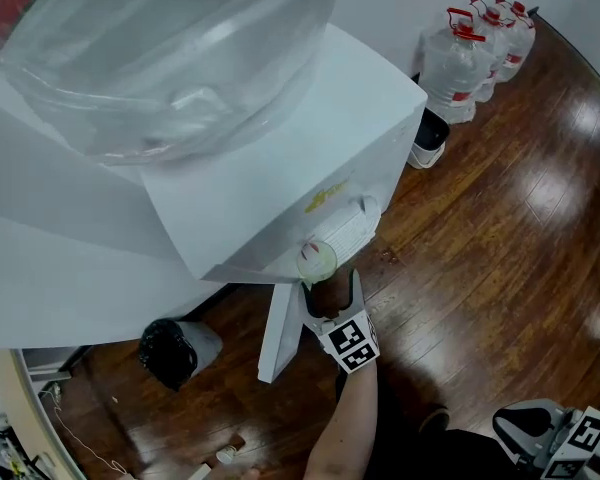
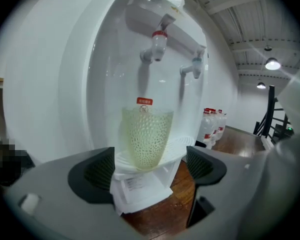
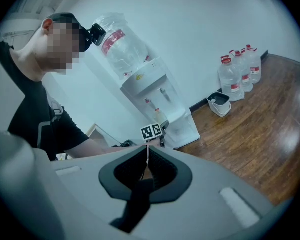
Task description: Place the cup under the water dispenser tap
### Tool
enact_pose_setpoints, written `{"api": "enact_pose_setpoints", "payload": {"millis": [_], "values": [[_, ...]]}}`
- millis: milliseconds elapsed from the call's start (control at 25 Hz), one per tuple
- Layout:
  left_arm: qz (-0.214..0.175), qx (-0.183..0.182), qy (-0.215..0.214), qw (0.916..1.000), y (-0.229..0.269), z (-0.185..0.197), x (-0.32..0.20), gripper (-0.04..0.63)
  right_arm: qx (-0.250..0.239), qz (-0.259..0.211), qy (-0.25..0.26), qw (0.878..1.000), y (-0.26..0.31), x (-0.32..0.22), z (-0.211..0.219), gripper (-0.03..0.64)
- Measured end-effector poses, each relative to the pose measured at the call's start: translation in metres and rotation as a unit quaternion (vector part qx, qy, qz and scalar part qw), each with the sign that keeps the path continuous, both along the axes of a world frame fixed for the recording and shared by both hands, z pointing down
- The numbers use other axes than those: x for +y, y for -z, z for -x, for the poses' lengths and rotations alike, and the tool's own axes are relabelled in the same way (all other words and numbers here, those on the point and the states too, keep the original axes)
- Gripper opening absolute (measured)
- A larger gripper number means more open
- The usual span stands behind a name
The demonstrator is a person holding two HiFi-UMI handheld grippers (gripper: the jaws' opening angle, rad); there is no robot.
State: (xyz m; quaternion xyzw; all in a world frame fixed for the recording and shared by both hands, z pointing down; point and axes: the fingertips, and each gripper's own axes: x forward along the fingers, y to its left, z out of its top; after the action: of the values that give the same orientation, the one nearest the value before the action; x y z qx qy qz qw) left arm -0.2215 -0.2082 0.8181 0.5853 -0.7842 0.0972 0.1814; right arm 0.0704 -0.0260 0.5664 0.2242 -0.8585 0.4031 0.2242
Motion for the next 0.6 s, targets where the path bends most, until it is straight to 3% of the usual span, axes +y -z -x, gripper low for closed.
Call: {"api": "enact_pose_setpoints", "payload": {"millis": [440, 600], "values": [[-0.003, -0.001, -0.033, 0.9994, 0.088, -0.029, 0.047, 0.422, 0.009, -0.047, 0.134, 0.99, 0.061, 0.011, 0.072, 0.006], [-0.037, 0.018, -0.08, 0.9959, 0.17, -0.082, 0.077, 0.377, -0.017, -0.08, 0.184, 0.979, 0.105, 0.049, 0.092, 0.0]]}}
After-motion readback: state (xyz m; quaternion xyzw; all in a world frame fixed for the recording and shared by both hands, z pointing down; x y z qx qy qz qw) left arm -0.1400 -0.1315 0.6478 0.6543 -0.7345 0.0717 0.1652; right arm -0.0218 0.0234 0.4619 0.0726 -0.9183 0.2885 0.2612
